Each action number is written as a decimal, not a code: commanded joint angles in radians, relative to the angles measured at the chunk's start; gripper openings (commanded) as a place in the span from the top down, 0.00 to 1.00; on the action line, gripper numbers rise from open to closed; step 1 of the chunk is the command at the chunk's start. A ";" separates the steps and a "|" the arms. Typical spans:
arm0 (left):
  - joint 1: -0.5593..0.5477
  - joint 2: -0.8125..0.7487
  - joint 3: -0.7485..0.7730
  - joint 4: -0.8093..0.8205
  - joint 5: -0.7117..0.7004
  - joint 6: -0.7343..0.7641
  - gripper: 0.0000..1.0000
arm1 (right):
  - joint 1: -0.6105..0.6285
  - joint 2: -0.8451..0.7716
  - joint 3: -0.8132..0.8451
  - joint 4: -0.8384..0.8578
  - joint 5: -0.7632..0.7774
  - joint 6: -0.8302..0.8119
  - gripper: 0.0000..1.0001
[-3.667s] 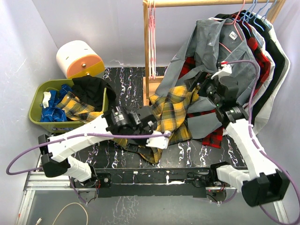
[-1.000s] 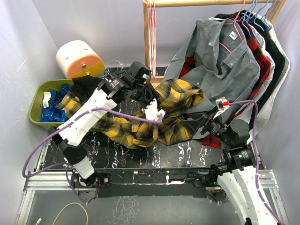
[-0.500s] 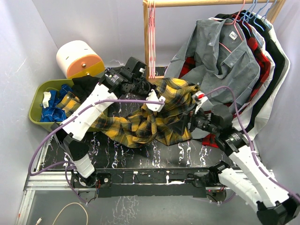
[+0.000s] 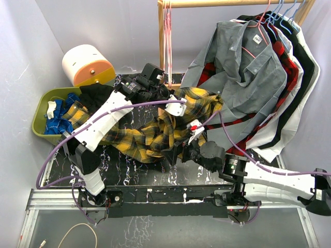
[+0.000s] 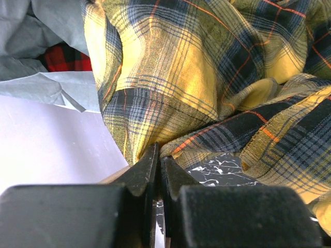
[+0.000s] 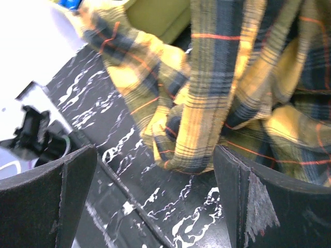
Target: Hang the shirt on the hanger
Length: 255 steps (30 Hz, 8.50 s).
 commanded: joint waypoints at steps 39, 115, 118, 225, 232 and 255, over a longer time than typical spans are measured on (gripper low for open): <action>0.027 -0.274 0.095 -0.384 0.115 -0.158 1.00 | 0.281 0.139 0.310 -0.126 0.702 0.105 0.92; 0.443 0.012 -0.095 0.214 -0.184 -1.317 0.33 | -0.717 0.326 0.274 -0.048 -0.595 0.014 0.02; 0.443 -0.055 -0.063 0.161 -0.191 -1.297 0.22 | -0.718 0.248 0.342 -0.105 -0.531 -0.045 0.02; 0.065 -0.298 -0.516 0.239 -0.508 -1.607 0.03 | -0.616 0.556 1.171 -0.503 0.046 -0.069 0.92; -0.022 -0.261 -0.558 0.347 -0.661 -1.575 0.12 | -0.615 0.299 0.933 -0.499 0.054 0.014 0.92; -0.076 -0.338 -0.648 0.364 -0.591 -1.515 0.23 | -0.615 -0.131 0.589 -0.729 0.034 0.190 0.92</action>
